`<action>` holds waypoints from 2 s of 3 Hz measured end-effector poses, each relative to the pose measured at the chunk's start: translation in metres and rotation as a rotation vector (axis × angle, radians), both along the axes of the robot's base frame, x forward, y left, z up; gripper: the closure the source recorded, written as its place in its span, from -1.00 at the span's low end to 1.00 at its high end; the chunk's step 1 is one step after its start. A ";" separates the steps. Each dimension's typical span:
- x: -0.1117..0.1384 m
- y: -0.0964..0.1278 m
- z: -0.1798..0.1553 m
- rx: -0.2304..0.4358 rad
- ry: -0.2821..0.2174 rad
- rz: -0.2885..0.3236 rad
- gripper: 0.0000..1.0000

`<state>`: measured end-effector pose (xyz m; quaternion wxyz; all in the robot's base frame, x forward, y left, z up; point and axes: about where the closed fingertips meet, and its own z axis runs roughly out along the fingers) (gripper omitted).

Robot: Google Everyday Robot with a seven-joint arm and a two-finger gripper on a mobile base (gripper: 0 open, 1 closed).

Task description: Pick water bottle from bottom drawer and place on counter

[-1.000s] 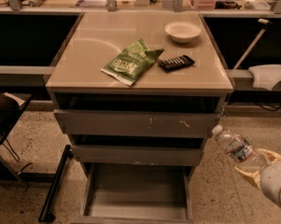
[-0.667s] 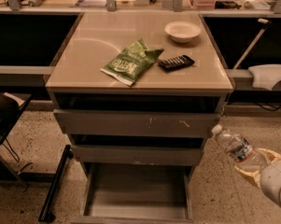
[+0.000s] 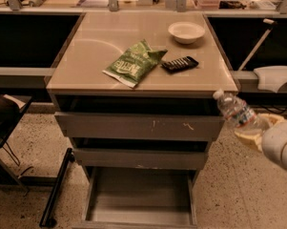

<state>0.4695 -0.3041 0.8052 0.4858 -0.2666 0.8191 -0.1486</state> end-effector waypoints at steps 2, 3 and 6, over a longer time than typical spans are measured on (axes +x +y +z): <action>0.118 0.029 0.165 0.116 -0.220 0.016 1.00; 0.128 0.041 0.187 0.152 -0.253 0.022 1.00; 0.224 0.054 0.188 0.284 -0.324 0.038 1.00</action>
Offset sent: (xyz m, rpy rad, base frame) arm 0.2335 0.1225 0.2366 0.1971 -0.3487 -0.0401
